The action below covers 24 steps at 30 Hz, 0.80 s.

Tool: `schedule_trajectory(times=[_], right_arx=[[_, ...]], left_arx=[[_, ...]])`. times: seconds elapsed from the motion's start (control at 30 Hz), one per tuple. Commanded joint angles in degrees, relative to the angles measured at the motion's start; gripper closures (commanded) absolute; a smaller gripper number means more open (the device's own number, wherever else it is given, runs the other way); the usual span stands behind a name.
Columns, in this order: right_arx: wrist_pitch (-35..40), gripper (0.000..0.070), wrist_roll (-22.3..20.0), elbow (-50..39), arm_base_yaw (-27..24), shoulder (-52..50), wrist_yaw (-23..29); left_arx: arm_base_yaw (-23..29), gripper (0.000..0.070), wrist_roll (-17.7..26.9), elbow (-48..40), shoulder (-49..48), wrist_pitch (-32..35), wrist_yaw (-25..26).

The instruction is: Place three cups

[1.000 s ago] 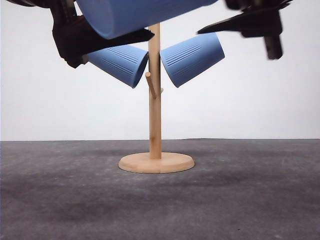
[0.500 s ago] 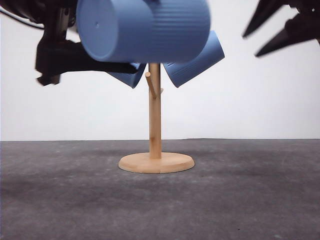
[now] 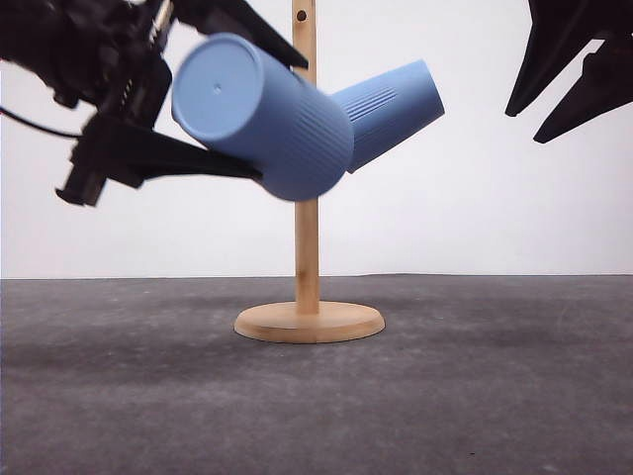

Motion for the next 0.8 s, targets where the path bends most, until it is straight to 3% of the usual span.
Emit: schedule_trajectory(times=[0.0, 0.17, 0.77], right_arx=[[0.19, 0.0478, -0.90, 1.01, 0.26, 0.61, 0.04], [0.21, 0.0478, -0.93, 1.01, 0.26, 0.61, 0.04], [0.17, 0.0478, -0.91, 1.01, 1.40, 0.61, 0.04]], left_arx=[[0.23, 0.0276, -3.41, 1.56, 1.76, 2.41, 0.92], [1.83, 0.0276, -6.04, 3.51, 5.82, 6.08, 0.98], [4.30, 0.0276, -6.21, 9.20, 16.31, 7.35, 1.70]])
